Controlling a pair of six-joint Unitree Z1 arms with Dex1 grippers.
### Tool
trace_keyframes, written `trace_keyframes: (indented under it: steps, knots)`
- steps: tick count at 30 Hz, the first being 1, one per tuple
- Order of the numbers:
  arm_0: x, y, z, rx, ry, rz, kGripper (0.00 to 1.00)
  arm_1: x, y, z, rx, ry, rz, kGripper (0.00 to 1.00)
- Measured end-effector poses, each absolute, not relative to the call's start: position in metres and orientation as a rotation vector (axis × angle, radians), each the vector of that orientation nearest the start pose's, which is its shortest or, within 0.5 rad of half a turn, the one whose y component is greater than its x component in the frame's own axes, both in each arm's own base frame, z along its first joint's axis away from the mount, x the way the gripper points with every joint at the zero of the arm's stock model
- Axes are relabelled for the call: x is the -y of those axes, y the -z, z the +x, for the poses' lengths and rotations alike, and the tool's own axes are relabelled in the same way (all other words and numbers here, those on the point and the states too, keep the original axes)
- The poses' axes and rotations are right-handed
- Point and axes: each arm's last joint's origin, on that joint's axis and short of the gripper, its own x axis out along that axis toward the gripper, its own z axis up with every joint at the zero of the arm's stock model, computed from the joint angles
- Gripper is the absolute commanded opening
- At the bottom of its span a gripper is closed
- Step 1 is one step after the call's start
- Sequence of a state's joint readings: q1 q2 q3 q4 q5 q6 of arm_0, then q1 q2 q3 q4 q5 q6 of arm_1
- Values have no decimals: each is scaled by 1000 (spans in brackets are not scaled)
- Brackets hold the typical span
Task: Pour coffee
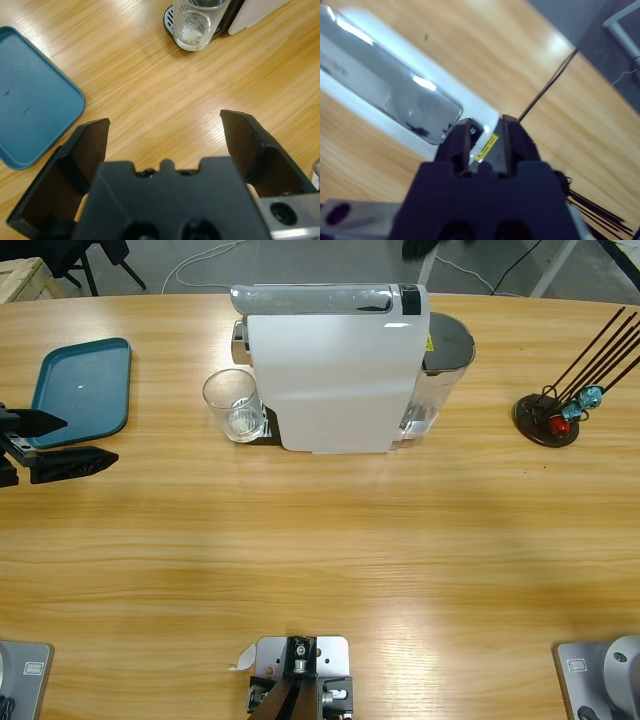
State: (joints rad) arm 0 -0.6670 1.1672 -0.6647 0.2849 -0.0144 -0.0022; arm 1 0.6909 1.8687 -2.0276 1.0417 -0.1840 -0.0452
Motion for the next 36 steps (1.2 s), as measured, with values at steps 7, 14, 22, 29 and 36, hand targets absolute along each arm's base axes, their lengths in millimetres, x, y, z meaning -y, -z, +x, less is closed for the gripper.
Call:
trace_keyframes:
  steps: [7, 14, 22, 29, 36]
  knots:
    - [103, -286, 130, -762, 644, 255, 968, -232, -461, 296, -766, -477, -415, 1000]
    - [103, -285, 130, -766, 644, 257, 968, -232, -455, 295, -799, -478, -406, 1000]
    - [104, -284, 130, -769, 645, 257, 968, -234, -436, 294, -867, -473, -414, 1000]
    - [104, -284, 130, -769, 646, 257, 968, -234, -435, 294, -873, -472, -417, 1000]
    - [105, -283, 132, -776, 646, 259, 968, -233, -437, 293, -869, -473, -415, 1000]
